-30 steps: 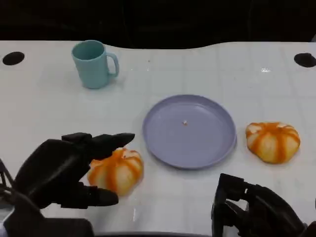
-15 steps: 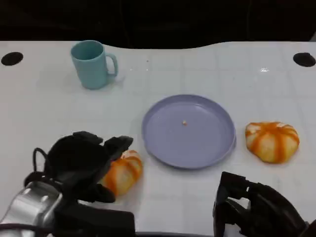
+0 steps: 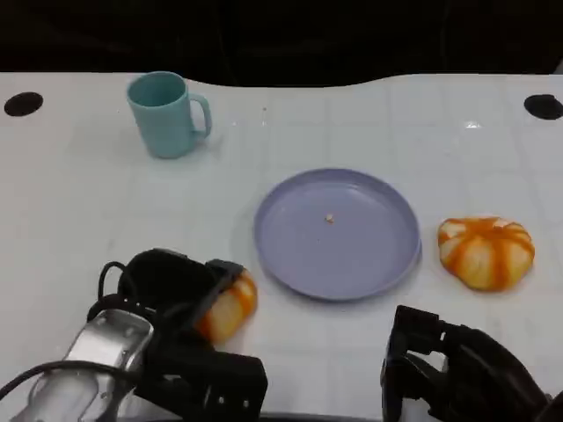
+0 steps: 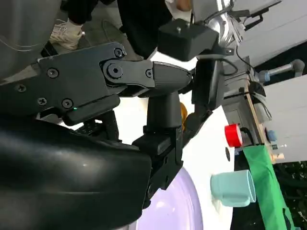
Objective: Grasp the bread from the table and place it into the plate.
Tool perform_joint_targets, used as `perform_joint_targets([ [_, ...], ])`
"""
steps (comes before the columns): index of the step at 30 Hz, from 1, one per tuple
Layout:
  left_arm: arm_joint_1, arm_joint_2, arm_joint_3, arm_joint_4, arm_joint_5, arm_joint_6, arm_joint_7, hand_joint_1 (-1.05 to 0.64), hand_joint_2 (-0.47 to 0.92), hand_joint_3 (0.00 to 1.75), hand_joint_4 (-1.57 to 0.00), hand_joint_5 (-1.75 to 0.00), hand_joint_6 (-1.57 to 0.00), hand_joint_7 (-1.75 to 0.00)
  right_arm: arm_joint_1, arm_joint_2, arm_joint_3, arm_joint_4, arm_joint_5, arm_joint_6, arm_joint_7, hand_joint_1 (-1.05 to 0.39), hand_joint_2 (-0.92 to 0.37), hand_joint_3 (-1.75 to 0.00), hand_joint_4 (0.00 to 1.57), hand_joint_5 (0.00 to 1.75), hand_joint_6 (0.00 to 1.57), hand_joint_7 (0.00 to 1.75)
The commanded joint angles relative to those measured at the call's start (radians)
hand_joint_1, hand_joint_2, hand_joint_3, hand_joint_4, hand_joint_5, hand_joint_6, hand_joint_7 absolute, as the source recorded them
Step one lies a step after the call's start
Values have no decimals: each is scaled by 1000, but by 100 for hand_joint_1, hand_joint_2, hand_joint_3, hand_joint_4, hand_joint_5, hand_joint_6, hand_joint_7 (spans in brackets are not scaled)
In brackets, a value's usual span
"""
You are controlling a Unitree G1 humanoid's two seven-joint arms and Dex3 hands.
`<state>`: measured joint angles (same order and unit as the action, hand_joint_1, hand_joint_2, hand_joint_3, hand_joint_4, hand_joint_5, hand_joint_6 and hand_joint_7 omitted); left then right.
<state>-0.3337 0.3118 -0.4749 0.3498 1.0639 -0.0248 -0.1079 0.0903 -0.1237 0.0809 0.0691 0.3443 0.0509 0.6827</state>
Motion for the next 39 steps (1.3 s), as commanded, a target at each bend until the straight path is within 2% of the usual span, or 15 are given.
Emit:
perform_joint_targets([
  [1, -14, 26, -19, 102, -41, -37, 78, -44, 92, 23, -68, -112, -79, -10, 1, -13, -7, 0, 1, -8, 6, -49, -92, -41, 59, 175, 45, 166],
  [4, -12, 36, -11, 139, -75, -100, 226, -37, 92, 37, -76, -135, -102, -21, -2, -12, -8, 7, 4, -11, 10, -49, -92, -41, 59, 175, 45, 165],
  [5, -12, 39, -11, 151, -80, -112, 263, -37, 92, 42, -72, -148, -100, -37, -2, -12, -9, 8, 5, -10, 11, -49, -92, -41, 59, 175, 45, 165],
  [7, -13, 39, 0, 180, -99, -146, 364, -39, 92, 45, -69, -154, -85, -68, -5, -11, -10, 14, 7, -14, 16, -48, -92, -41, 59, 175, 45, 165],
  [9, -14, 38, 9, 204, -119, -183, 452, -41, 92, 44, -69, -155, -82, -74, -6, -11, -10, 17, 2, -18, 15, -48, -92, -41, 59, 175, 45, 165],
  [12, -13, 32, 22, 226, -137, -213, 583, -39, 92, 43, -67, -172, -74, -103, -6, -10, -10, 14, -1, -15, 10, -48, -92, -40, 60, 175, 45, 165],
  [16, 2, 12, 49, 211, -174, -207, 664, -36, 92, 40, -70, -175, -70, -116, -5, -12, -9, 8, 0, -1, 6, -49, -92, -39, 60, 175, 46, 165],
  [21, 19, 3, 73, 161, -203, -180, 677, -35, 92, 36, -72, -175, -66, -131, -7, -11, -9, 13, -2, -15, 10, -49, -92, -39, 61, 175, 46, 166],
  [22, 21, 1, 81, 149, -209, -175, 679, -34, 92, 36, -73, -175, -61, -148, -7, -10, -8, 15, -4, -19, 11, -49, -92, -40, 61, 175, 46, 166],
  [25, 26, -6, 104, 124, -238, -181, 688, -31, 91, 32, -74, -175, -57, -168, -9, -10, -10, 22, 4, -12, 16, -49, -92, -40, 61, 175, 46, 166],
  [29, 23, -28, 138, 87, -315, -217, 659, -30, 89, 28, -76, -175, -56, -171, -11, -12, -9, 22, 0, -9, 14, -49, -92, -39, 61, 175, 46, 165],
  [31, 10, -42, 149, 73, -356, -230, 628, -30, 89, 27, -77, -175, -61, -159, -12, -14, -6, 26, -10, -27, 15, -49, -92, -39, 61, 175, 45, 165],
  [36, -54, -72, 135, 95, -371, -243, 586, -31, 87, 28, -79, -175, -66, -152, -17, -13, -7, 39, -7, -32, 22, -48, -92, -41, 61, 175, 45, 165],
  [37, -69, -78, 130, 102, -368, -247, 579, -31, 85, 30, -80, -175, -71, -140, -18, -13, -7, 40, -7, -35, 24, -48, -92, -42, 60, 175, 44, 165],
  [39, -98, -89, 116, 120, -361, -255, 568, -31, 82, 32, -80, -175, -76, -131, -18, -13, -7, 41, -8, -36, 25, -47, -92, -43, 60, 175, 44, 165],
])
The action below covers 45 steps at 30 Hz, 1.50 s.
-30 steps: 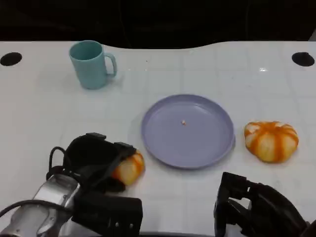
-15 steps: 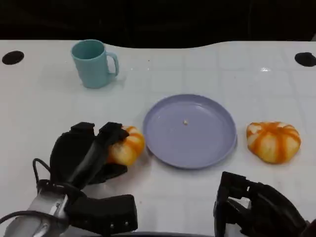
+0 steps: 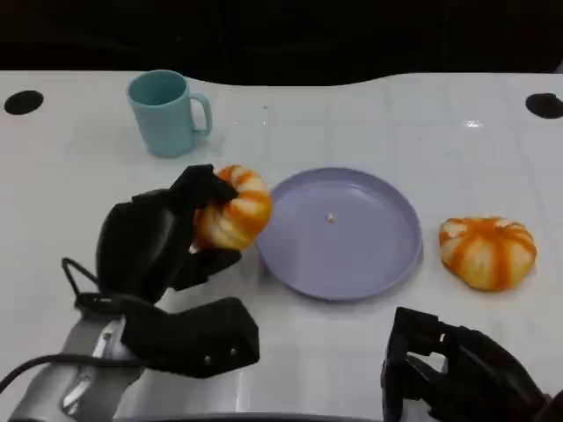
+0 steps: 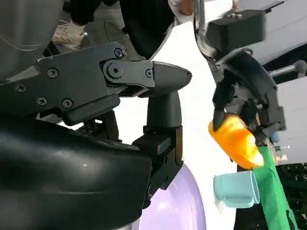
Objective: Grasp the bread from the table and place it into the plate.
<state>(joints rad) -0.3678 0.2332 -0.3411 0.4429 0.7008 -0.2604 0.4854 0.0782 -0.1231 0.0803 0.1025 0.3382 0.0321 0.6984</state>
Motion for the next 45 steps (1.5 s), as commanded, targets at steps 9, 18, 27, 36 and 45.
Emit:
perform_joint_targets([
  [9, -205, -88, -97, 183, 26, -35, -47, -29, 73, 49, -81, -175, -80, -135, -16, -17, -6, 15, -7, -16, 8, -48, -92, -45, 60, 175, 43, 167],
  [18, -358, -169, -161, 419, 50, -18, -58, -33, 74, 53, -79, -175, -80, -119, -19, -21, -7, 16, -2, -4, 10, -48, -92, -43, 61, 175, 46, 165],
  [27, -455, -216, -197, 590, 46, -31, -98, -30, 87, 19, -65, -157, -82, -43, -14, -24, -9, 13, 4, -3, 20, -47, -92, -44, 59, 175, 45, 165],
  [36, -490, -217, -246, 617, 62, 35, -196, -64, 92, 14, -36, -61, -40, 0, -12, -21, -6, 8, 4, 1, 16, -48, -91, -44, 60, 175, 45, 165],
  [45, -471, -196, -243, 555, 33, 77, -316, -82, 92, 15, -15, -44, -23, 0, -21, -21, -7, 17, 3, -5, 21, -49, -92, -43, 61, 175, 45, 165],
])
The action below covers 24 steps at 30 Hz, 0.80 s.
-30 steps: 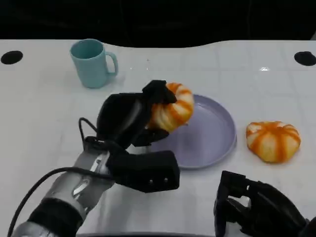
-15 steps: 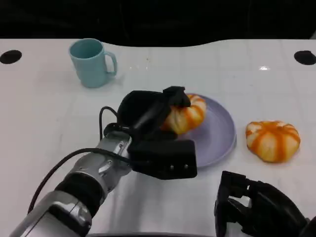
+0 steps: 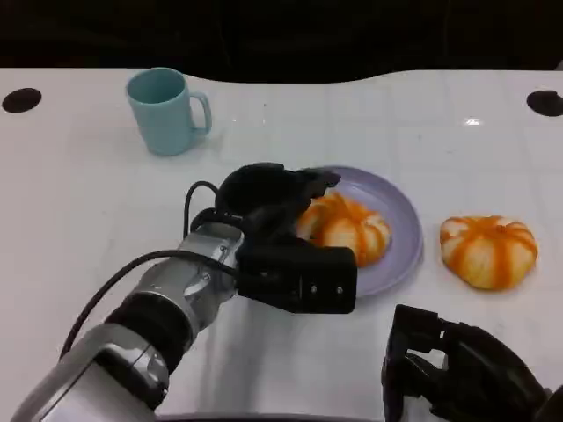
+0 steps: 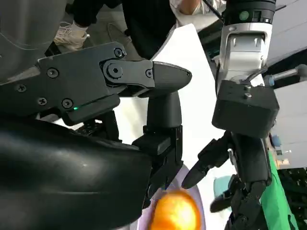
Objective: Grasp the bread from the table and place it into the plate.
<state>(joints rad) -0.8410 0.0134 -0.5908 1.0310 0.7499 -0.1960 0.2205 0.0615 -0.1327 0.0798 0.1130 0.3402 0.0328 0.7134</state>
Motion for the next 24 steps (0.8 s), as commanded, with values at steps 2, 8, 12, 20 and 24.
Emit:
perform_joint_targets([
  [2, 11, 31, 11, -57, -23, 17, -73, -84, 92, 13, -13, -43, -21, 0, -6, -12, -5, 10, -5, -16, 6, -48, -92, -43, 60, 175, 44, 166],
  [8, 69, 68, 47, -164, -66, 4, -98, -84, 92, 14, -15, -44, -21, -1, -8, -9, -6, 16, -4, -19, 5, -49, -92, -44, 61, 175, 44, 167],
  [12, 159, 101, 122, -241, -161, -127, -57, -71, 92, 14, -34, -53, -35, -7, -5, -7, -10, 12, 5, -14, 4, -48, -91, -44, 60, 175, 44, 166],
  [20, 312, 105, 279, -278, -405, -421, -86, -53, 92, 16, -64, -66, -65, -17, 0, -9, -10, 1, 0, -14, 0, -49, -92, -44, 59, 175, 44, 167],
  [24, 384, 93, 339, -309, -562, -504, -206, -48, 92, 8, -68, -106, -85, -25, 4, -9, -12, -7, 12, 7, 1, -47, -92, -44, 58, 175, 43, 166],
])
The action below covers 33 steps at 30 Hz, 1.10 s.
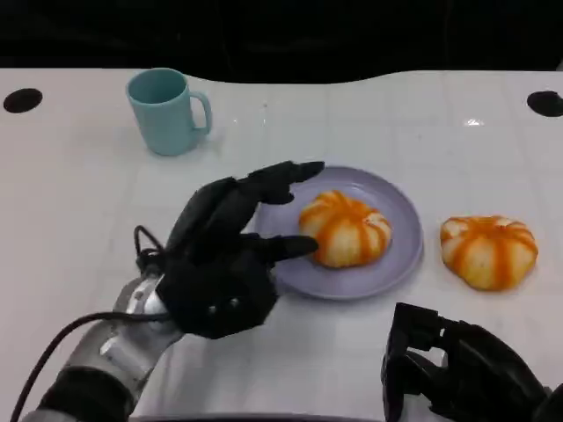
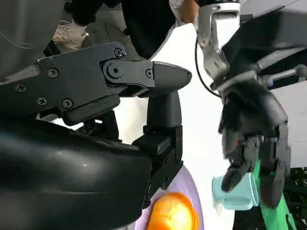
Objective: Grasp the bread from the table and place it into the plate.
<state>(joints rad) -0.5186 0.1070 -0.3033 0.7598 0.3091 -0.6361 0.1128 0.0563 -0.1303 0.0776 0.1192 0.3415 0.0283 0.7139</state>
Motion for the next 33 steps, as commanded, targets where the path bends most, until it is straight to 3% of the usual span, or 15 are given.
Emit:
perform_joint_targets([
  [1, 85, 1, 60, -59, -151, -66, -131, -49, 92, 8, -66, -125, -87, -29, 11, -12, -8, -16, 9, 13, -1, -47, -92, -43, 58, 175, 43, 166],
  [2, 106, 5, 67, -75, -173, -72, -158, -52, 92, 12, -73, -148, -88, -45, 12, -12, -8, -18, 7, 11, -2, -48, -92, -43, 58, 175, 44, 166],
  [3, 129, 8, 73, -92, -196, -79, -187, -55, 92, 16, -76, -162, -77, -84, 12, -12, -7, -21, 6, 11, -3, -48, -92, -42, 58, 175, 44, 166],
  [5, 185, 13, 85, -140, -255, -72, -257, -58, 92, 23, -75, -170, -67, -123, 14, -14, -7, -25, 2, 9, -3, -48, -92, -42, 58, 175, 44, 166],
  [6, 209, 15, 90, -160, -279, -68, -285, -59, 92, 27, -74, -173, -66, -136, 14, -15, -7, -26, 3, 9, -2, -47, -92, -42, 58, 175, 43, 166],
  [10, 333, 27, 101, -324, -392, 69, -411, -61, 92, 28, -80, -175, -64, -162, 19, -14, -9, -28, 9, 13, 2, -46, -92, -42, 60, 175, 44, 166],
  [15, 482, 52, 121, -559, -567, 358, -545, -64, 92, 28, -83, -175, -66, -174, 23, -14, -11, -32, 11, 10, 2, -48, -92, -40, 61, 175, 45, 166],
  [21, 576, 56, 150, -697, -675, 584, -609, -64, 92, 30, -89, -175, -67, -175, 28, -27, -12, -38, 2, -3, 9, -48, -92, -43, 61, 175, 45, 165],
  [33, 632, -23, 186, -691, -775, 651, -721, -65, 92, 26, -90, -175, -67, -175, 48, -52, -28, -63, 32, 32, 14, -49, -92, -40, 60, 175, 45, 165],
])
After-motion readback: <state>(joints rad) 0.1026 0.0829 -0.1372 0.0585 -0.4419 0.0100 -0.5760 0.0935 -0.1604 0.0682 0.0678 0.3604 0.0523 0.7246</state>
